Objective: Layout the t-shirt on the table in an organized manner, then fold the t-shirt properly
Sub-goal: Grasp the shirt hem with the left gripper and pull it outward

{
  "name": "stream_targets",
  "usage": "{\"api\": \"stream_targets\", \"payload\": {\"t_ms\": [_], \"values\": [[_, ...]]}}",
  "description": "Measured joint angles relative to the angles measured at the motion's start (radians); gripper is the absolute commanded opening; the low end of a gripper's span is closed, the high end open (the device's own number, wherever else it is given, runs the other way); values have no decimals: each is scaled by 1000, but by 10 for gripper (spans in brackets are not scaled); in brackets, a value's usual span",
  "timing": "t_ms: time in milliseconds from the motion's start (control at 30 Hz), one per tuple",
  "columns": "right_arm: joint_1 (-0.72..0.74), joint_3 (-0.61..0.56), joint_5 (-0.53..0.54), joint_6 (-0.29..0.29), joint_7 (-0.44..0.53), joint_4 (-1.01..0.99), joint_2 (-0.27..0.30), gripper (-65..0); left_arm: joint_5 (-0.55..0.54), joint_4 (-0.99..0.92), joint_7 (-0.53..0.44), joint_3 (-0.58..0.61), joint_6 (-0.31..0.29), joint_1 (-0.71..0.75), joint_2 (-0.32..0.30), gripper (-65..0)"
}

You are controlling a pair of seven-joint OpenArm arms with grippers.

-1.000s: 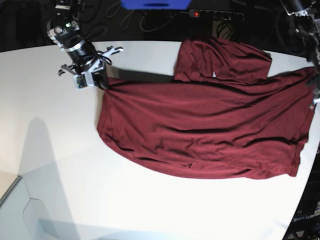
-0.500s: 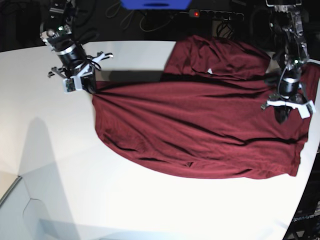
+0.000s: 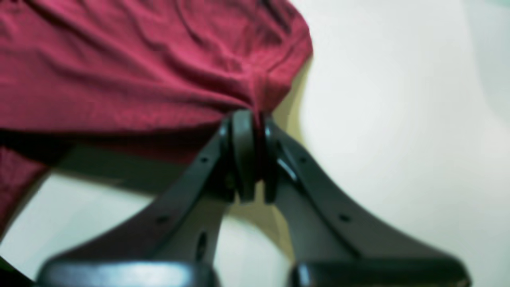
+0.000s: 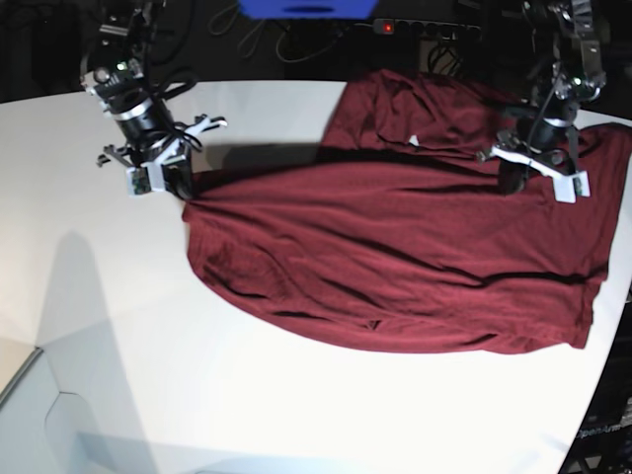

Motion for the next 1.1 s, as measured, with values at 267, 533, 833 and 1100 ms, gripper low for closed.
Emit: {"api": "stream_targets", "payload": {"t_ms": [267,533,833,1100], "values": [[-1,0,0,0,-3,0,1,-650,1,-103,-4,-179,-2,-12,6,-646],[1,0,0,0,-1,0,0,-650,6,-323,-15,-373,-4,-83,-2,-650],[19,0,0,0,0,0,0,-650,6,-537,-24,-395,-3,-154,-49,-650],[17,1,0,0,-6,0,0,-650,72,-585,-15,-394,3,-276,-40,-650]]}}
